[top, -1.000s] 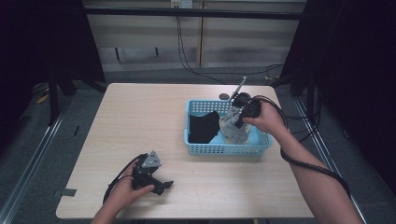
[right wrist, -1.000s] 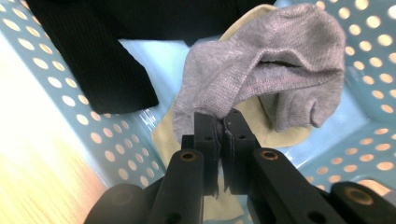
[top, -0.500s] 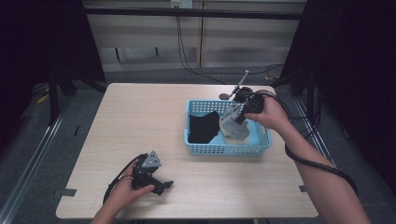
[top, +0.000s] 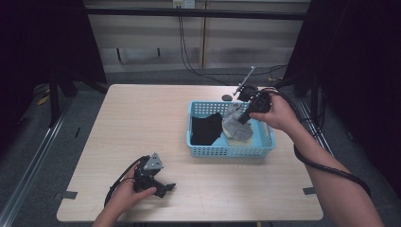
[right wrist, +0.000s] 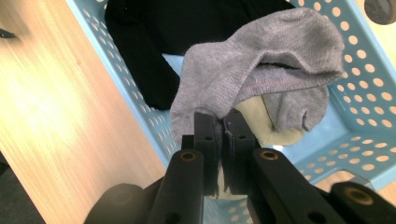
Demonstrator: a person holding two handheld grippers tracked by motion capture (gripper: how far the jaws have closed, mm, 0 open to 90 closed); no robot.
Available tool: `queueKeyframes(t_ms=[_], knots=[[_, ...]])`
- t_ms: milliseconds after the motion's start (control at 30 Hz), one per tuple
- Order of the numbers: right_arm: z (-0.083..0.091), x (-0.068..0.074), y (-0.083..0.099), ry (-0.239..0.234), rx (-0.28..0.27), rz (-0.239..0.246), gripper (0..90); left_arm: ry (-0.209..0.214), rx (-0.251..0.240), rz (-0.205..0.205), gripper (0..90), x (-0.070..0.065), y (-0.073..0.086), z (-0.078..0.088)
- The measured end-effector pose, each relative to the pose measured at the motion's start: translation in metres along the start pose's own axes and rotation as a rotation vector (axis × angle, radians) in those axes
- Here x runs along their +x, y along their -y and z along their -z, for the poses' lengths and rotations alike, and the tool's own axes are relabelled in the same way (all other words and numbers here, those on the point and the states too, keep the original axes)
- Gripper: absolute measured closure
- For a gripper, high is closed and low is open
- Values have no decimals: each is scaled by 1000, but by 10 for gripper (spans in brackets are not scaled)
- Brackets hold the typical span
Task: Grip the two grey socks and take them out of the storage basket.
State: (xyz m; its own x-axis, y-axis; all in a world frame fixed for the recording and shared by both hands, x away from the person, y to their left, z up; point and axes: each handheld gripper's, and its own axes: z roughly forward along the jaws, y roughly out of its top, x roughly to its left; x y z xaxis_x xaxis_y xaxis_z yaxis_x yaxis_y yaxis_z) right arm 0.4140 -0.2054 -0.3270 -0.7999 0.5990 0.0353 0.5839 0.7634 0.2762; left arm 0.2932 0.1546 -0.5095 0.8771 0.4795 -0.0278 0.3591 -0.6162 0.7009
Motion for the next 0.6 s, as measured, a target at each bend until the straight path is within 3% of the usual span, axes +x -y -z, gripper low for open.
queueKeyframes(t_ms=[400, 600], knots=[[12, 13, 3, 6, 4, 35, 858, 0, 0, 0, 0, 0, 0, 0], [18, 25, 3, -1, 6, 76, 858, 0, 0, 0, 0, 0, 0, 0]])
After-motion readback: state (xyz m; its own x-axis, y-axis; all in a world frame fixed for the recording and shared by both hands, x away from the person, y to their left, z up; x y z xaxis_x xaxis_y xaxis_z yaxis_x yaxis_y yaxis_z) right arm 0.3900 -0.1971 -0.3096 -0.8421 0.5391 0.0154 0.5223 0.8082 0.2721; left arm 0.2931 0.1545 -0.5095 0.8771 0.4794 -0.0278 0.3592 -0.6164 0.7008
